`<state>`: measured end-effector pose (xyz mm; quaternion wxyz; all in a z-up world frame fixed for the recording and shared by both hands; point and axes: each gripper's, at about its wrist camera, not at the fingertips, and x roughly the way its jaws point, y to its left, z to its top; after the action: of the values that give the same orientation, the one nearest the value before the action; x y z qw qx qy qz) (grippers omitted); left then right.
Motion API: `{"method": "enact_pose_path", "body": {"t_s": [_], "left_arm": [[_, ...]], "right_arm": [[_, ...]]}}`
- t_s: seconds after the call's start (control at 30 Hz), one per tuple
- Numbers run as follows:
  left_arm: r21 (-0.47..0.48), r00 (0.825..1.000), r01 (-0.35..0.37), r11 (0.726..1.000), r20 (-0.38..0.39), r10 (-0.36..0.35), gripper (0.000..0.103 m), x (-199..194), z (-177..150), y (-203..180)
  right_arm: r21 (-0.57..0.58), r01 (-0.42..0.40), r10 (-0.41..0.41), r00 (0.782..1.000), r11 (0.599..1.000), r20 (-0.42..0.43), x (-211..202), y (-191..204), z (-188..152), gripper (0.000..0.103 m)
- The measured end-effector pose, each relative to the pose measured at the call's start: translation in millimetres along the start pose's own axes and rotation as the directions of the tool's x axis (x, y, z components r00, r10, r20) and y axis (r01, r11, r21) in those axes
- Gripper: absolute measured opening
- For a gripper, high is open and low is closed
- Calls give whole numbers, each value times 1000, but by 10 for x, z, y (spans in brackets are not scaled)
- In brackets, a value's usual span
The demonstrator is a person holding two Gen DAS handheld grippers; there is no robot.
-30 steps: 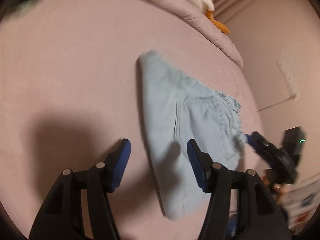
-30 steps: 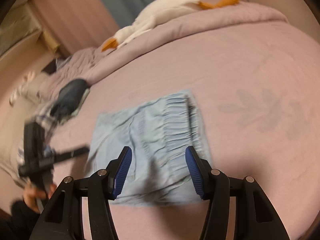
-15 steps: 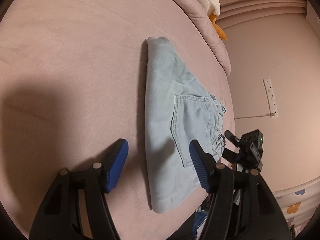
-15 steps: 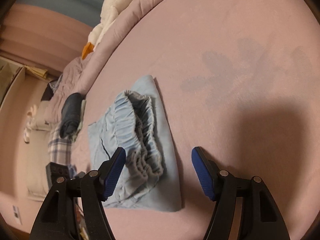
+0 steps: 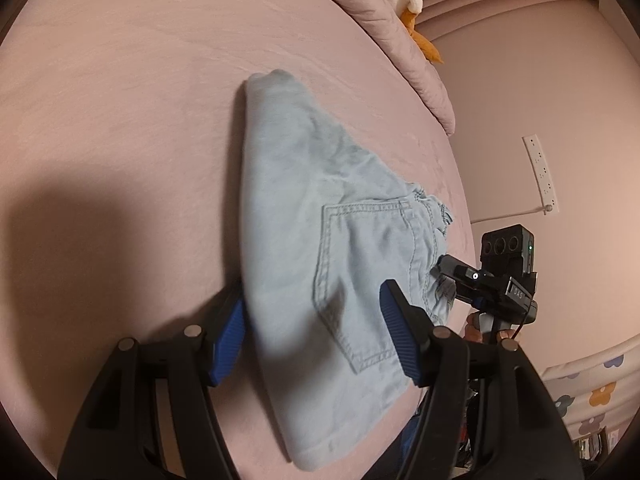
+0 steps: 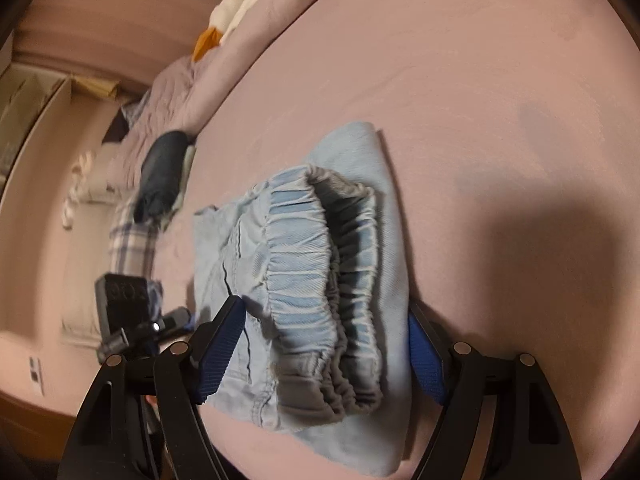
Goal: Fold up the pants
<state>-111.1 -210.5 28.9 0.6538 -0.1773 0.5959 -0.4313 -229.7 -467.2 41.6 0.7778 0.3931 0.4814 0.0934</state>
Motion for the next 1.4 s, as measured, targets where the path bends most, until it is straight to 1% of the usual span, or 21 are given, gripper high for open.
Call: {"method": "enact_pose_path", "body": {"t_s": [0.13,0.27,0.47,0.6,0.67,0.8,0.93,1.17,1.27,1.4], "left_arm": [[36,1000,-18,999,-5,18,65,79,11,-78],[68,1000,-31,997,-4,31,74,145,16,-158],[105,997,-74,992,2,74,74,226,26,-253],[117,996,-93,989,7,93,74,247,26,-275],[138,993,-117,984,12,116,74,269,14,-315],[178,986,-166,970,23,165,74,326,-10,-406],[209,979,-201,957,29,200,74,368,-21,-444],[259,963,-267,928,48,264,74,460,-32,-516],[274,954,-300,914,58,296,74,502,-31,-558],[290,936,-351,890,79,343,70,579,-15,-621]], "right_arm": [[-39,-1,0,1000,999,-16,51,41,18,79],[-71,-1,-1,1000,998,-28,112,90,46,79],[-95,4,-7,1000,995,-23,137,92,56,79],[-117,28,-29,1000,993,-9,148,124,50,79],[-126,41,-42,999,991,-1,148,136,39,79],[-152,85,-81,996,985,31,135,171,-12,79],[-191,151,-138,987,970,76,136,232,-74,78],[-198,203,-185,977,959,105,101,249,-103,73],[-216,254,-232,965,943,122,121,321,-138,70],[-250,344,-313,937,905,157,142,418,-192,66]]}}
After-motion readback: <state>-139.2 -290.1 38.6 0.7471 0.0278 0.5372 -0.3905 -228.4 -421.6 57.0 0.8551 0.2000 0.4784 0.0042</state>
